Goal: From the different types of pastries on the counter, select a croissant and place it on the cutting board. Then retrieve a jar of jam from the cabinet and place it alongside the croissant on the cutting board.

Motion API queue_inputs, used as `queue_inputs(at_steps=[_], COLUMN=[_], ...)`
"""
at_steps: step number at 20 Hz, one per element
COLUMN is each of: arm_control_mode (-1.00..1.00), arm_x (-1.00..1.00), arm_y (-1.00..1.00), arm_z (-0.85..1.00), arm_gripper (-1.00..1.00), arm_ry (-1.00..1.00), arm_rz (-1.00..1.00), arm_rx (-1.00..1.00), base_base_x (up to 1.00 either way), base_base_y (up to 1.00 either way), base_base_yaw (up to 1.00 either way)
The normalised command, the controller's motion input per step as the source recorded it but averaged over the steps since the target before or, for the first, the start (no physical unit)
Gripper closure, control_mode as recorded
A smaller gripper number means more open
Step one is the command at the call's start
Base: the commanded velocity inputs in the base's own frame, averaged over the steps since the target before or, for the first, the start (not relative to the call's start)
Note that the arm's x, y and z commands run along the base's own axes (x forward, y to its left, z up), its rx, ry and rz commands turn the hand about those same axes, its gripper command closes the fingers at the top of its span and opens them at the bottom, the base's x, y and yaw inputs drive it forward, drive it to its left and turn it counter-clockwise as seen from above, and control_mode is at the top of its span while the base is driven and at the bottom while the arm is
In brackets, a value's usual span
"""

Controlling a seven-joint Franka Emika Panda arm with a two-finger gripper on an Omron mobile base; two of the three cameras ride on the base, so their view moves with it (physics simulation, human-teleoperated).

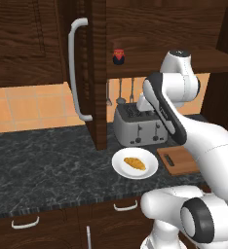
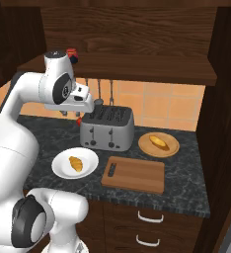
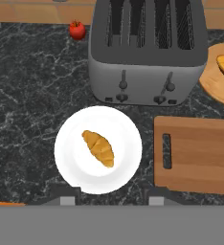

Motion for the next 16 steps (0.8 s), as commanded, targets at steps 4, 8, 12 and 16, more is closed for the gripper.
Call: queue_inputs(at_steps=[4, 8, 12, 16], arm_control_mode=[-1.00, -1.00, -1.00, -1.00], arm_x=[0.00, -0.01, -0.24, -0.15], arm_y=[0.00, 0.02, 0.19, 0.20], arm_z=[0.00, -0.02, -0.66, -0.95], arm_gripper=[-1.00, -1.00, -1.00, -1.00], arm_ry=[0.00, 0.00, 0.00, 0.03], arm_rz=[0.00, 0.00, 0.00, 0.00], arm_rx=[0.01, 0.00, 0.00, 0.00], base_base_x=[0.00, 0.00, 0.00, 0.00], base_base_y=[0.00, 0.00, 0.00, 0.00], base_base_yaw=[0.00, 0.00, 0.00, 0.00])
